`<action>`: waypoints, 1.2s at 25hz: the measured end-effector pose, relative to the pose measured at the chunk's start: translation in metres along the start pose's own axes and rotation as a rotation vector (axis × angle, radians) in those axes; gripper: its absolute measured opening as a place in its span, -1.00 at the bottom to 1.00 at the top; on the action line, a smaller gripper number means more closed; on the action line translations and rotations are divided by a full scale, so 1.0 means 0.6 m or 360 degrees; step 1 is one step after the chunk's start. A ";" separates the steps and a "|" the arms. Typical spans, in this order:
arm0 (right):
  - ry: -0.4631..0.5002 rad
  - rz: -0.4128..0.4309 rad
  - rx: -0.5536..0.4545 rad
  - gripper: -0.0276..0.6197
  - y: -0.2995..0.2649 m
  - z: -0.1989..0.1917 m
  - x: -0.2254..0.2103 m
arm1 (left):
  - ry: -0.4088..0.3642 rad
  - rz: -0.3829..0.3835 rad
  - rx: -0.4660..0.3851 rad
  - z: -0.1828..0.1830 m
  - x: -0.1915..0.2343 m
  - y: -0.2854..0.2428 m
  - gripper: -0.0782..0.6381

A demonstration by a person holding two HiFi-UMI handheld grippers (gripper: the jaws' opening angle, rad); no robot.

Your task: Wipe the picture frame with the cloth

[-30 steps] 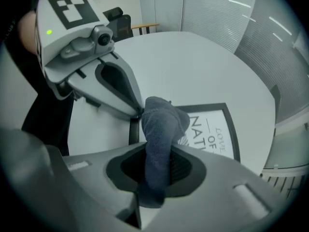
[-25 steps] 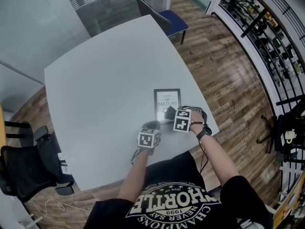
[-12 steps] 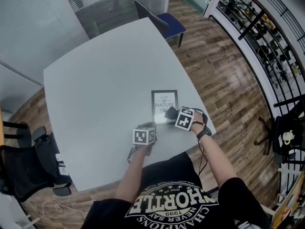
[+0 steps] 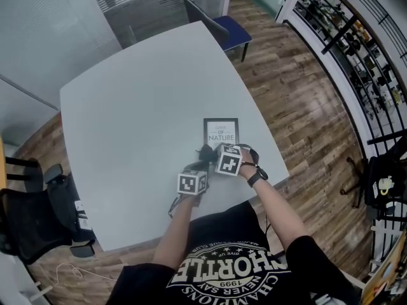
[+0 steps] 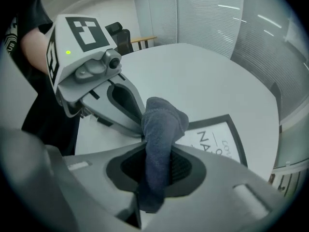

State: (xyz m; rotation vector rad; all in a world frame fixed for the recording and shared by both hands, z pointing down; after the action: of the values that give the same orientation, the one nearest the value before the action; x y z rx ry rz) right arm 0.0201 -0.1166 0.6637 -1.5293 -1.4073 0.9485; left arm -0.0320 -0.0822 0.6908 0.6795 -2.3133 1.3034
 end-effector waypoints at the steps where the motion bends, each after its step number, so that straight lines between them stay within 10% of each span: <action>1: 0.0025 0.0010 0.0003 -0.68 -0.008 0.008 0.001 | -0.0014 -0.0006 0.0004 -0.003 -0.001 -0.004 -0.80; 25: -0.0248 -0.0152 0.0284 -0.69 0.045 -0.171 0.023 | -0.0114 0.0018 0.0016 -0.002 0.001 -0.004 -0.80; 30: -0.0637 -0.0276 0.0063 -0.68 0.057 -0.189 0.025 | -0.0095 0.0037 0.0014 0.004 0.000 0.004 -0.80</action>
State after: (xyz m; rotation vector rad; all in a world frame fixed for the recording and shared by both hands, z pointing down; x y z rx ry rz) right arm 0.1389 -0.1117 0.6737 -1.2061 -1.7560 1.2104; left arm -0.0336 -0.0830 0.6880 0.7058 -2.3711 1.3215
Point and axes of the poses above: the fingertips, and each gripper's own axes: y backward along the fingers, x to its left, z out of its top, the point moved 5 cm from there along y, backward along the fingers, and after that the axes turned 9 degrees about y, right-handed, at the moved point
